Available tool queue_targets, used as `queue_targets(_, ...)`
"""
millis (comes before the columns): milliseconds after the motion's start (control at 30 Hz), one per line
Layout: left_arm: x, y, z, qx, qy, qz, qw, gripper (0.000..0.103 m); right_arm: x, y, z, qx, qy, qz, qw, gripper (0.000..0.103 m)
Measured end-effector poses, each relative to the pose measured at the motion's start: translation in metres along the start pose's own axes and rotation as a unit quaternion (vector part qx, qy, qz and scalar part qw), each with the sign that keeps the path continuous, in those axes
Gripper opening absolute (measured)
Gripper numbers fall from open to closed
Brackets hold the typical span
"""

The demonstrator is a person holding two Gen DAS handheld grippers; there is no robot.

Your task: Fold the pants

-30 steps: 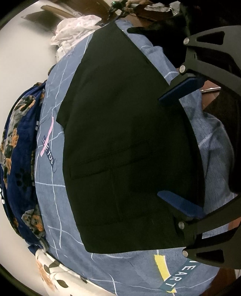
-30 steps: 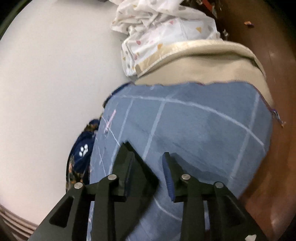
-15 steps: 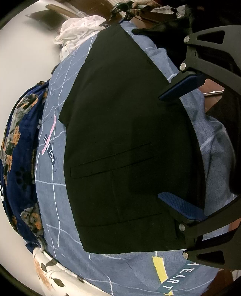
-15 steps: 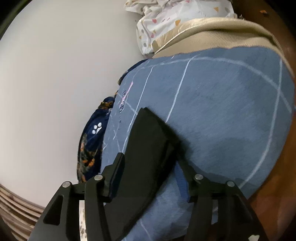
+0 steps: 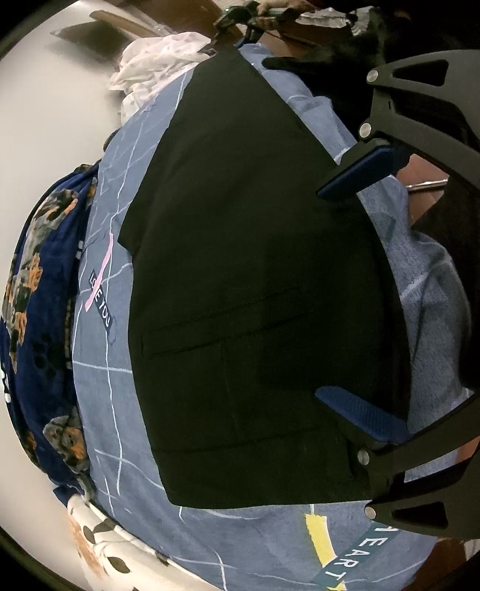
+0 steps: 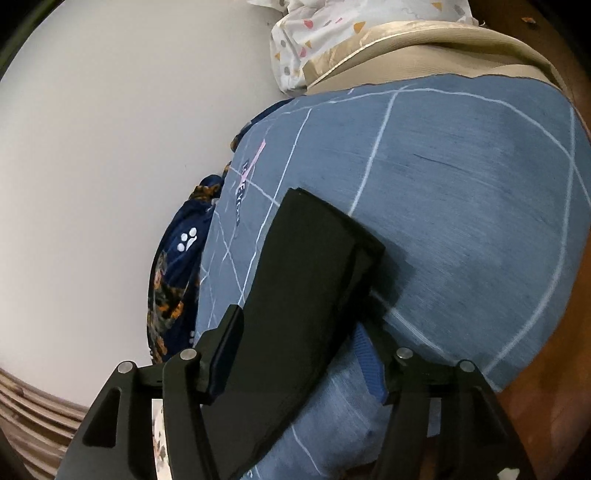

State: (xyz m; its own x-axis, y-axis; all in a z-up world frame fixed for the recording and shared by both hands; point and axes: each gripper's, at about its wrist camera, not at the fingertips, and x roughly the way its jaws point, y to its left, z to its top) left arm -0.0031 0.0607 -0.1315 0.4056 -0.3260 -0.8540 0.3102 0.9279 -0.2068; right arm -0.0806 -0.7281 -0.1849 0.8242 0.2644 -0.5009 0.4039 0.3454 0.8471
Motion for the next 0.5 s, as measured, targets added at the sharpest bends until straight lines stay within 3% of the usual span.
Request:
queue_targets(100, 0.000, 0.001, 0.000, -0.002, -0.001, -0.002, 1.0000, 0.100, 0.007, 0.007, 0.001, -0.003, -0.005, -0.007, 1.000, 0.057)
queue_targets(200, 0.000, 0.000, 0.000, -0.003, -0.001, -0.002, 1.0000, 0.101, 0.014, 0.019, 0.001, -0.040, -0.012, -0.048, 0.998, 0.052)
queue_targets(267, 0.000, 0.000, 0.000, -0.002, -0.001, -0.001, 1.0000, 0.101, 0.017, 0.023, 0.002, -0.049, -0.011, -0.072, 0.996, 0.038)
queue_targets(300, 0.000, 0.000, 0.000, -0.002, -0.001, -0.001, 1.0000, 0.101, 0.019, 0.022, 0.004, -0.049, -0.006, -0.085, 0.995, 0.021)
queue_targets(333, 0.000, 0.000, 0.000, -0.002, -0.001, -0.001, 1.0000, 0.101, 0.020, 0.021, 0.005, -0.048, -0.001, -0.092, 0.995, 0.014)
queue_targets(500, 0.000, 0.000, 0.001, -0.004, -0.001, -0.002, 1.0000, 0.101, 0.014, 0.027, -0.001, -0.065, -0.003, -0.089, 0.994, 0.013)
